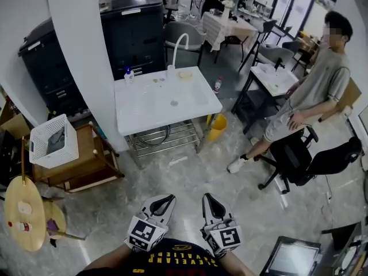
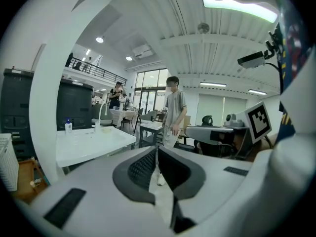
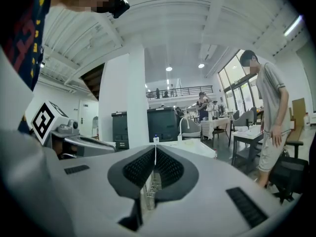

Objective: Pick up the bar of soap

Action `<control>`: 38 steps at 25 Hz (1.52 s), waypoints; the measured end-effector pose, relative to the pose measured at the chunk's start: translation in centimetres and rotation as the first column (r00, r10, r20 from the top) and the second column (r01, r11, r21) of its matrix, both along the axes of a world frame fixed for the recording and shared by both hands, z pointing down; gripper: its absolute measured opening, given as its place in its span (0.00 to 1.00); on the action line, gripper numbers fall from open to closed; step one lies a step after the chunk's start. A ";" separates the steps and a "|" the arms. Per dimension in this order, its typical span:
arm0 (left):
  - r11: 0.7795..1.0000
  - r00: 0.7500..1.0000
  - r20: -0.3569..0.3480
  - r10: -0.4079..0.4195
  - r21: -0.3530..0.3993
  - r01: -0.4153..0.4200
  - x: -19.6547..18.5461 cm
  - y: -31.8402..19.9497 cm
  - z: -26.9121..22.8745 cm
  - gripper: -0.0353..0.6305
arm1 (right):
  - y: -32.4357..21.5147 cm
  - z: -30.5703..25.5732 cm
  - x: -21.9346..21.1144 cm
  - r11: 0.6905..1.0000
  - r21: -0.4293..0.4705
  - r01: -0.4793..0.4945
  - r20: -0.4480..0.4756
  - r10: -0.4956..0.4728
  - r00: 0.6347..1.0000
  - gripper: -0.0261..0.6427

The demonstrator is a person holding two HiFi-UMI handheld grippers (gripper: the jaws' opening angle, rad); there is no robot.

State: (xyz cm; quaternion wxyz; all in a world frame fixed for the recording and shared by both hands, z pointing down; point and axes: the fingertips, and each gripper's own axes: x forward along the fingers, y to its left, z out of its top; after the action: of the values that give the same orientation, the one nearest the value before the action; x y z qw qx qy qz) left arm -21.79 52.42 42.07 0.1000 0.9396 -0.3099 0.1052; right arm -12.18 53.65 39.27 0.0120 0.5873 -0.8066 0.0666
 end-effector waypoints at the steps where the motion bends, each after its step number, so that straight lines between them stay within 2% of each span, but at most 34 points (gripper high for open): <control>1: 1.000 1.000 -0.004 0.017 0.008 -0.017 -0.3 -1.5 -0.2 0.07 | -1.4 -0.2 -0.2 1.000 0.004 -0.018 -0.005 0.018 1.000 0.06; 4: 0.998 0.999 -0.007 0.054 0.033 -0.054 -1.8 -5.8 -0.4 0.09 | -5.4 -1.2 -1.3 0.997 0.033 -0.069 -0.042 0.071 0.997 0.06; 9: 0.993 0.993 0.015 0.116 0.034 -0.116 -3.6 -11.8 0.2 0.14 | -10.8 -2.5 -2.1 0.987 0.087 -0.132 -0.171 0.145 0.974 0.06; 14: 0.990 0.990 0.010 0.141 0.023 -0.142 -3.3 -16.1 0.6 0.18 | -14.4 -1.9 -2.3 0.990 0.043 -0.131 -0.228 0.138 0.964 0.06; 18: 0.990 0.990 0.021 0.139 0.014 -0.139 -1.9 -19.3 1.5 0.19 | -17.6 -0.7 -2.0 0.992 0.081 -0.092 -0.264 0.111 0.958 0.06; 24: 0.996 0.995 0.061 0.076 0.043 -0.078 1.8 -24.9 1.4 0.21 | -24.0 0.4 2.0 0.996 0.079 -0.031 -0.228 0.048 0.972 0.06; 30: 0.996 0.997 0.080 -0.021 0.093 0.013 7.9 -32.3 -0.6 0.22 | -30.4 -1.3 9.3 0.993 0.118 0.028 -0.202 -0.004 0.979 0.06; 34: 0.993 0.993 0.065 -0.103 0.070 0.098 10.2 -36.7 -0.7 0.23 | -34.0 -1.1 13.4 0.994 0.100 0.038 -0.169 -0.021 0.985 0.06; 38: 0.989 0.988 0.063 -0.140 0.046 0.137 12.7 -39.2 -0.6 0.23 | -36.6 -0.1 16.8 0.997 0.071 0.043 -0.153 -0.032 0.988 0.06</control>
State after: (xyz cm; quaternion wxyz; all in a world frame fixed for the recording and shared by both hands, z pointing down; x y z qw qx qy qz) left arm -9.13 13.25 41.48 0.0772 0.9137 -0.3797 0.1227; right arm 4.57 17.05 39.16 0.0527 0.5755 -0.8161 -0.0084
